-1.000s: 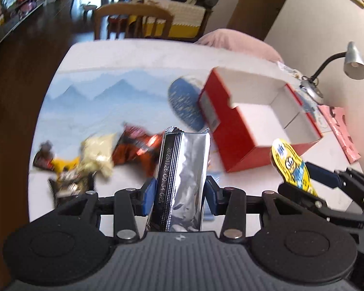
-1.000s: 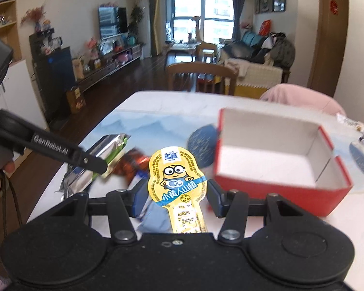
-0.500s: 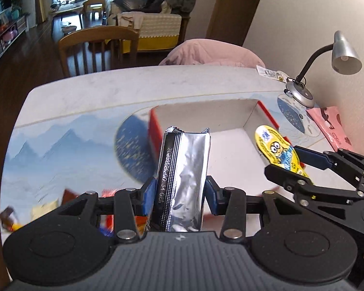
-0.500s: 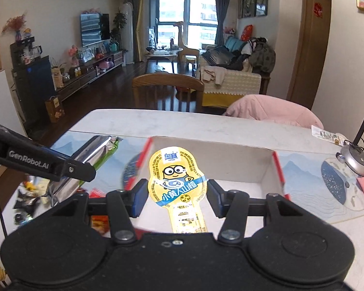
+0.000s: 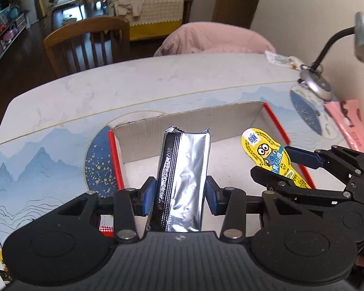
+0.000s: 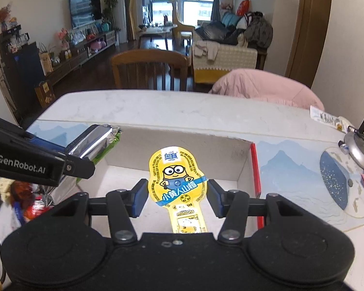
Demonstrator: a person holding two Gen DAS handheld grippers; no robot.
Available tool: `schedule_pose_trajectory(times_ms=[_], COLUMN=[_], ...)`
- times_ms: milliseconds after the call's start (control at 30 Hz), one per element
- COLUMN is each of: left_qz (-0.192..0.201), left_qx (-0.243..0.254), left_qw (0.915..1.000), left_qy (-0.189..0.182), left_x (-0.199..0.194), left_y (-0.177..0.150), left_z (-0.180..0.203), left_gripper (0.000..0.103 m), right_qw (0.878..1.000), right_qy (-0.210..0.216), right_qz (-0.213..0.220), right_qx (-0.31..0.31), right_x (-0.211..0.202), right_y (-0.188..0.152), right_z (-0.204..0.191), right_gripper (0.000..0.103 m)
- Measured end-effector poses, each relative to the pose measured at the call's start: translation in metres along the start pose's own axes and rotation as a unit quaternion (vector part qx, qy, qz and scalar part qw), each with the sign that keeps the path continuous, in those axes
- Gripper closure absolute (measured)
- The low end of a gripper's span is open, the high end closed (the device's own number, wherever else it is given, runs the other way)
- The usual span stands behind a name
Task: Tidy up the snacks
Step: 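Carry the silver bar into the red box while the right tool carries the Minion snack, then open both tools to drop the snacks inside the red box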
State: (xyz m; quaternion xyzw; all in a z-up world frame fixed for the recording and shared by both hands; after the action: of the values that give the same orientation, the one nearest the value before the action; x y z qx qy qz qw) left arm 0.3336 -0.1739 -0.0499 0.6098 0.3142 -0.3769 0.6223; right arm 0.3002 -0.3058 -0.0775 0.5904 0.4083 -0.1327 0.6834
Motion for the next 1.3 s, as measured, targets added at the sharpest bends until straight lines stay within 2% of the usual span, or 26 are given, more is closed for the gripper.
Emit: schedule_pose_trajectory(times_ms=[300,667,1033,1167,1300], left_qz=[-0.065,-0.147,-0.192,-0.194,-0.19], left_qx=[0.009,0.029,0.031,0.021,0.011], left_qw=[0.9977,0.988,0.9802,0.9802,0.9814], left_qy=[0.017,0.038,0.035,0.03,0.024], left_x=[0.059,0.108,0.124,0.123,0.118], left_y=[0.007,-0.002,-0.003,-0.004,-0.003], left_z=[0.009,0.022,0.031,0.027,0.024], left_gripper=[0.061,0.061,0.06,0.06,0.06], right_qw=[0.998,0.989,0.981,0.98,0.98], right_qy=[0.006,0.016,0.016,0.015,0.017], right_qz=[-0.062,-0.143,-0.183,-0.186,-0.183], right_qx=[-0.013,-0.043,-0.065,-0.071,-0.071], right_x=[0.039,0.068,0.068,0.069,0.075], right_y=[-0.007,-0.024,-0.038,-0.037,-0.027], right_z=[0.011,0.01,-0.001,-0.004,-0.003], right_gripper=[0.052,0.053,0.052,0.052,0.047])
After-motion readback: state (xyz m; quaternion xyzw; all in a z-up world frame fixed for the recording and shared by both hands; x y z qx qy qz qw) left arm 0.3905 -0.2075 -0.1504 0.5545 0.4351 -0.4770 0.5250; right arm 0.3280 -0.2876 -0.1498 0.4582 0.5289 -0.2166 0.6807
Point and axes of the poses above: each gripper's, at about its wrist camera, not at the fingertips, and x roughly the way its jaws point, z to its right, y to its top, the point moved 1 cm from there along x, roughly the way its jaws point, and after that the axes turned 4 degrees about x, right-handed, at the moved point
